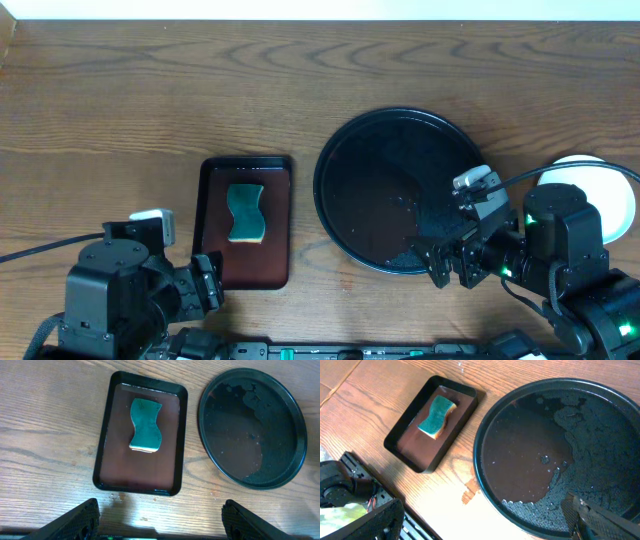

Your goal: Clean dirty plates on tray and stack at the side

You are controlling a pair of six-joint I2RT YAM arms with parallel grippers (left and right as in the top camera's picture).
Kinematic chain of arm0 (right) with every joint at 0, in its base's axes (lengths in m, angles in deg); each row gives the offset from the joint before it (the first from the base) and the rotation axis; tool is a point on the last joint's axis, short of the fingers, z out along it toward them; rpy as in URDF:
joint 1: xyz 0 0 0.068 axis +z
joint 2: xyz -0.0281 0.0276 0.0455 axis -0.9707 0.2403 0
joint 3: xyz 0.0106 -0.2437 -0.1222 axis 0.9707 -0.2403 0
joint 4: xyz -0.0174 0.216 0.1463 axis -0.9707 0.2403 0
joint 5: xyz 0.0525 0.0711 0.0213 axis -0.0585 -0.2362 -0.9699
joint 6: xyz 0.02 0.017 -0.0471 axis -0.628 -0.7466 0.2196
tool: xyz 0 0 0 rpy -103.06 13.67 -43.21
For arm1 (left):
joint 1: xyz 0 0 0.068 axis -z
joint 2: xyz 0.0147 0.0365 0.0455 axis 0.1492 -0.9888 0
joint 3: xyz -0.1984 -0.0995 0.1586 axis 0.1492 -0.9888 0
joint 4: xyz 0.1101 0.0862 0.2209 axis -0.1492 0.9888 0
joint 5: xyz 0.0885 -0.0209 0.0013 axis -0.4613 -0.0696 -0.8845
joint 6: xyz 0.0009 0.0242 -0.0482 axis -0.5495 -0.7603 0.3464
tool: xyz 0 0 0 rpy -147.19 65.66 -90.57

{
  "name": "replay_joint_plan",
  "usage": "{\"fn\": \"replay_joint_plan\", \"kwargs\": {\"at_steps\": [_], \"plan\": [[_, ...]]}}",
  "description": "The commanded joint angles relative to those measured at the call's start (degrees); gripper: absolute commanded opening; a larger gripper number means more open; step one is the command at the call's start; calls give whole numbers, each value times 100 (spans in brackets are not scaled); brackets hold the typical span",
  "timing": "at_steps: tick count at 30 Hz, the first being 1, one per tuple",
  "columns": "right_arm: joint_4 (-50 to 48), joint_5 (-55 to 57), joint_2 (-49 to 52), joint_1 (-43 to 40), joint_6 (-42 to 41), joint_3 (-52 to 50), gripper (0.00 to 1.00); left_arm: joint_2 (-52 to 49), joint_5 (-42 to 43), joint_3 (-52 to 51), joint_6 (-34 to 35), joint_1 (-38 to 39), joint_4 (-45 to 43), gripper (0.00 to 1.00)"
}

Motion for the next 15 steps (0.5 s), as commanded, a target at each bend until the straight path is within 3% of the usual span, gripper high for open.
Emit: {"fn": "replay_joint_plan", "kwargs": {"at_steps": [1,8,11,15], "plan": [[9,55,-11,87,-57,61,99,4,-87,13,-74,-24,13,79],[24,98,-170,70,-7,35,99,4,-87,13,-74,-24,13,79],[-24,658,-492,-68,455,-70,99,4,-87,13,-74,-24,13,79],[-881,828,-1228,-581,1250,-730,99,4,-87,13,-74,-24,13,79]]}}
